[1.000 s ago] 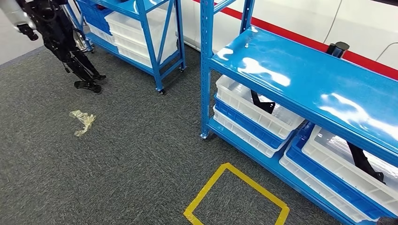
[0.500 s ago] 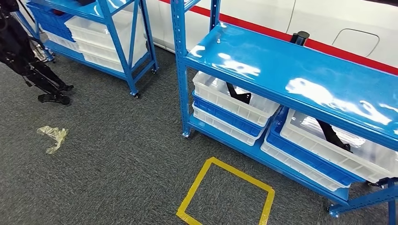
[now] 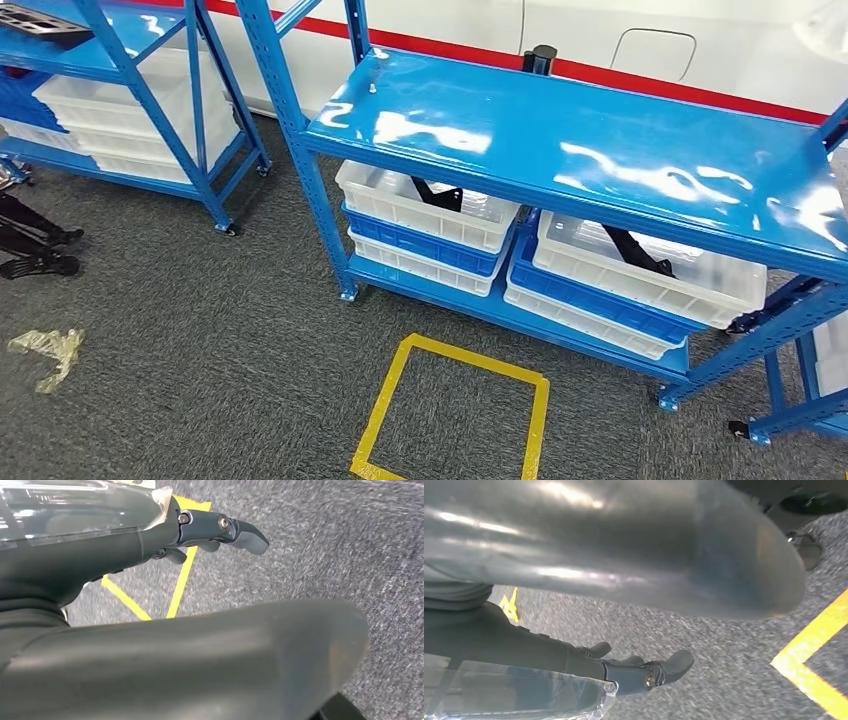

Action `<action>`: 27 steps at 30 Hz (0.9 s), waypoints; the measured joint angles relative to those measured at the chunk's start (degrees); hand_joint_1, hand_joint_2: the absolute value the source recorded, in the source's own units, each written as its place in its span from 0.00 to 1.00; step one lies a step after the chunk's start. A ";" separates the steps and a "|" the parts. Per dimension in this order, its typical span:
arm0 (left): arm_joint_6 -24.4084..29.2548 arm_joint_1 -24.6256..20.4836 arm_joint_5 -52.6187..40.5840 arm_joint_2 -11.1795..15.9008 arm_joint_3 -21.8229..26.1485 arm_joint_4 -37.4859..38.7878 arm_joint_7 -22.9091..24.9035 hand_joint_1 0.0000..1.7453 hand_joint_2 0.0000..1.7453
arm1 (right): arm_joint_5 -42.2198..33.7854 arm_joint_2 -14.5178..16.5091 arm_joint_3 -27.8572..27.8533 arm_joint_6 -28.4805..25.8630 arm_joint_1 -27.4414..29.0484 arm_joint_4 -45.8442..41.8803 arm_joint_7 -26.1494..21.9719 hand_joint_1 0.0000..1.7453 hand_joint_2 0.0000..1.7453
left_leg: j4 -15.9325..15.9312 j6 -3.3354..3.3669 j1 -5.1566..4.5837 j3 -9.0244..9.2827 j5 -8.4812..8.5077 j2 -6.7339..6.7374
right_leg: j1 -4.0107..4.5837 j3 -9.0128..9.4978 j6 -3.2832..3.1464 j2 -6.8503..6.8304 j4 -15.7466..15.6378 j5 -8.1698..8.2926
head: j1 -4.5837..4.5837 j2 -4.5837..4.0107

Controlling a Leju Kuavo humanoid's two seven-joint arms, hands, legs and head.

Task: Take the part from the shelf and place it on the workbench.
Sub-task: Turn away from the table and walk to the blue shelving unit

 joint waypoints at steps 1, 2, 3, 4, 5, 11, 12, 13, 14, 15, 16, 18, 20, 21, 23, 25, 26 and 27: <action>0.02 0.02 -0.11 0.01 -0.11 0.00 -0.03 0.00 0.00 | -0.02 -0.02 0.00 -0.04 0.07 0.00 0.00 0.00 0.00 | -2.96 0.12 0.07 1.15 2.17 -0.39 | 0.00 0.11 0.02 0.79 0.02 0.00 | -0.01 0.00; 0.02 0.02 -0.21 0.05 -0.21 0.00 -0.07 0.00 0.00 | -0.03 0.00 0.00 -0.08 0.08 0.00 0.00 0.00 0.00 | -6.83 0.27 0.20 2.76 4.34 -1.57 | -0.02 0.17 0.07 1.53 0.04 0.01 | -0.01 0.00; 0.00 0.01 -0.25 0.10 -0.29 0.00 -0.10 0.00 0.00 | -0.04 0.03 -0.01 -0.13 0.04 0.00 0.00 0.00 0.00 | -10.45 0.39 0.31 4.28 5.89 -2.81 | 0.15 0.15 0.20 2.22 0.13 -0.01 | 0.00 0.00; -0.01 0.01 -0.27 0.15 -0.35 -0.01 -0.12 0.00 0.00 | -0.05 0.06 0.00 -0.16 -0.01 0.00 -0.01 0.00 0.00 | -12.97 0.50 0.34 5.31 6.76 -3.79 | 0.25 0.03 0.45 2.82 0.15 0.02 | 0.03 0.00; -0.02 -0.01 -0.30 0.20 -0.40 -0.01 -0.13 0.00 0.00 | -0.05 0.08 0.00 -0.18 -0.02 0.00 -0.01 0.00 0.00 | -14.12 0.64 0.25 5.75 6.91 -4.34 | 0.30 -0.19 0.78 3.36 0.15 0.09 | 0.05 0.00; 0.06 -0.18 -0.37 0.17 -0.57 -0.04 -0.06 0.00 0.00 | 0.01 -0.06 0.01 -0.27 0.19 0.00 0.01 0.00 0.00 | -15.39 2.81 -0.17 6.08 7.72 -0.16 | 0.33 -4.67 1.71 -0.43 6.89 -3.14 | 0.55 0.00; 0.11 -0.14 -0.38 0.18 -0.57 -0.04 -0.02 0.00 0.00 | 0.07 -0.05 0.01 -0.27 0.08 0.00 0.01 0.00 0.00 | -15.40 2.96 -0.23 6.02 7.70 0.74 | 0.39 -6.67 1.54 -1.47 10.91 -4.86 | 0.73 0.00; 0.15 -0.10 -0.39 0.19 -0.57 -0.04 0.04 0.00 0.00 | 0.15 -0.04 0.01 -0.25 0.01 0.00 0.01 0.00 0.00 | -15.40 2.98 -0.29 5.98 7.67 1.63 | 0.33 -8.33 1.58 -1.94 14.28 -6.03 | 0.78 0.00; 0.20 -0.09 -0.37 0.20 -0.57 -0.04 0.08 0.00 0.00 | 0.27 -0.07 0.01 -0.20 0.02 0.00 0.04 0.00 0.00 | -15.39 2.98 -0.31 5.95 7.63 2.44 | 0.22 -9.20 1.84 -2.20 16.12 -6.47 | 0.78 0.00; 0.24 -0.11 -0.32 0.19 -0.57 -0.04 0.10 0.00 0.00 | 0.40 -0.12 0.01 -0.14 0.06 0.00 0.07 0.00 0.00 | -15.38 2.93 -0.27 5.96 7.59 3.19 | 0.09 -8.90 2.33 -2.48 15.72 -6.04 | 0.80 0.00; 0.28 -0.14 -0.25 0.15 -0.57 -0.04 0.10 0.00 0.00 | 0.55 -0.21 0.01 -0.08 0.06 0.00 0.11 0.00 0.00 | -15.36 2.80 -0.22 6.03 7.51 3.84 | -0.06 -7.28 2.91 -3.00 12.82 -4.82 | 0.80 0.00; 0.35 -0.17 -0.02 0.12 -0.57 -0.08 0.08 0.00 0.00 | 0.84 -0.28 0.01 0.00 -0.11 -0.01 0.17 0.00 0.00 | -15.28 2.31 -0.35 6.34 7.19 5.01 | -0.19 -2.66 3.70 -5.92 4.68 -2.07 | 0.96 0.00; 0.43 -0.13 0.16 0.10 -0.57 -0.14 -0.03 0.00 0.00 | 1.00 -0.23 0.02 0.04 -0.46 -0.02 0.20 0.00 0.00 | -15.19 1.60 -0.74 6.88 6.70 6.10 | -0.08 -0.19 3.34 -8.35 0.52 -0.64 | 0.84 0.00; 0.47 -0.16 0.20 0.12 -0.57 -0.18 -0.09 0.00 0.00 | 1.01 -0.17 0.03 0.04 -0.57 -0.02 0.20 0.00 0.00 | -15.26 1.26 -0.88 7.23 6.51 6.72 | 0.05 -0.16 2.93 -8.51 0.26 -0.44 | 0.71 0.00; 0.54 -0.35 0.14 0.08 -0.57 -0.17 -0.17 0.00 0.00 | 0.85 -0.19 0.03 -0.03 -0.57 -0.01 0.15 0.00 0.00 | -15.43 0.60 -0.62 7.89 6.19 7.72 | -0.11 -0.29 2.13 -6.93 0.16 -0.30 | 0.39 0.00; 0.58 -0.50 -0.07 0.03 -0.57 -0.17 -0.20 0.00 0.00 | 0.69 -0.25 0.03 -0.32 -0.54 0.00 -0.15 0.00 0.00 | -13.38 -0.08 -0.18 7.38 4.36 5.58 | -0.54 -0.14 1.23 -5.58 0.02 -0.06 | 0.23 0.00; 0.62 -0.49 -0.16 0.01 -0.57 -0.17 -0.20 0.00 0.00 | 0.72 -0.26 0.03 -0.50 -0.55 0.00 -0.35 0.00 0.00 | -10.61 -0.29 -0.01 6.19 2.63 3.65 | -0.72 -0.07 0.81 -4.99 -0.02 0.08 | 0.12 0.00; 0.68 -0.43 -0.20 0.02 -0.57 -0.17 -0.18 0.00 0.00 | 0.85 -0.25 0.04 -0.67 -0.56 0.00 -0.52 0.00 0.00 | -6.79 -0.35 0.04 4.36 0.60 1.78 | -0.59 -0.17 0.52 -4.46 -0.01 0.13 | 0.04 0.00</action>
